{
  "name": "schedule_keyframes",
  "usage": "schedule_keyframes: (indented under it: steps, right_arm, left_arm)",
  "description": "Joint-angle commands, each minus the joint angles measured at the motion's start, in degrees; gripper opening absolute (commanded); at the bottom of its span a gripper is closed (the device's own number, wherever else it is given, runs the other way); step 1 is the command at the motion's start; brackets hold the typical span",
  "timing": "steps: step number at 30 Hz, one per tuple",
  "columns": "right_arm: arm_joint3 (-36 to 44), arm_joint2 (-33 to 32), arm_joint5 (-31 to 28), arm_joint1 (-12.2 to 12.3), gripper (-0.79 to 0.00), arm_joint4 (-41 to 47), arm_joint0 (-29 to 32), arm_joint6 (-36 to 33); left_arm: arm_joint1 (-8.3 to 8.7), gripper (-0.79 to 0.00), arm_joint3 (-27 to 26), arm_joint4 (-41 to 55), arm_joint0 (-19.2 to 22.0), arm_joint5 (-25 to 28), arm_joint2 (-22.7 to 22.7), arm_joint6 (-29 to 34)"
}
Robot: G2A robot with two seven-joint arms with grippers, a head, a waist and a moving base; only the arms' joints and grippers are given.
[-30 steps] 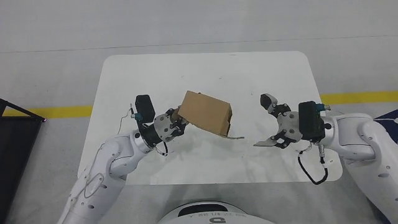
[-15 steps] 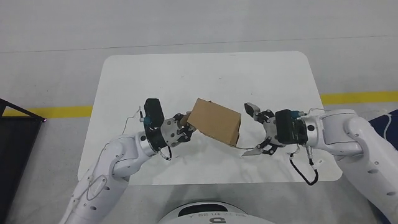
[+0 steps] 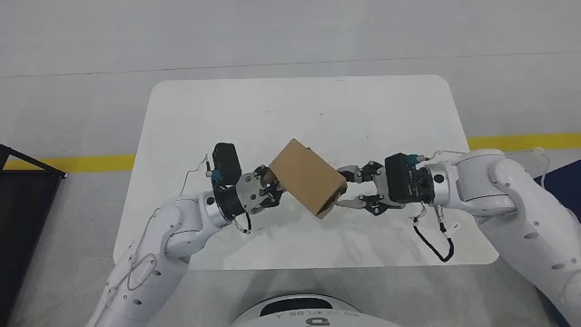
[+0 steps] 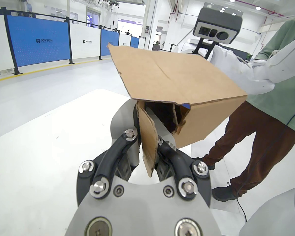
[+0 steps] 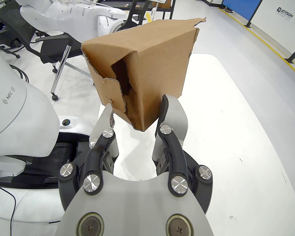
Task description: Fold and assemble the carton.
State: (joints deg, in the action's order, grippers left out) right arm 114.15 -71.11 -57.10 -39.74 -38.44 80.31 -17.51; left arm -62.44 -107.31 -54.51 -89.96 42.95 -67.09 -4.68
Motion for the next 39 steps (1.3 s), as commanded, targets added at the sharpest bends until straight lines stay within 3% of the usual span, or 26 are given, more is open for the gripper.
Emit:
schedule_keyframes:
  steps: [1,7,11,14,24,31,39]
  right_arm:
    - [0.0,0.6,0.7,-0.2,-0.397,0.5,-0.4,0.0]
    - [-0.3,2.2,4.0,-0.8,-0.28,1.6,-1.4,0.1]
    - [-0.9,3.0,6.7,-1.4,-0.329,2.0,-1.6,1.4]
    - [-1.3,3.2,8.8,-1.7,-0.308,2.4,-1.5,2.8]
    - [-1.0,5.0,14.3,-2.9,-0.092,1.3,-0.8,4.3]
    - [-1.0,5.8,17.9,-3.7,-0.052,1.2,-0.2,6.0]
    - [-0.1,6.1,21.7,-4.5,-0.058,1.5,0.7,7.0]
  left_arm:
    - [-0.01,-0.785,0.1,0.1,0.1,0.0,0.0,0.0]
    - [-0.01,-0.785,0.4,0.4,0.4,-0.2,-0.3,-0.3]
    - [0.0,-0.785,0.4,0.6,0.4,-0.4,-0.6,-0.5]
    - [0.01,-0.785,0.4,0.6,0.3,-0.4,-0.8,-0.6]
    - [-0.13,-0.785,0.5,0.3,0.6,-2.1,-1.0,-1.5]
    - [-0.2,-0.785,0.3,-0.3,0.3,-3.8,-1.2,-1.7]
    - [-0.32,-0.785,0.1,-1.3,0.0,-5.9,-1.1,-1.5]
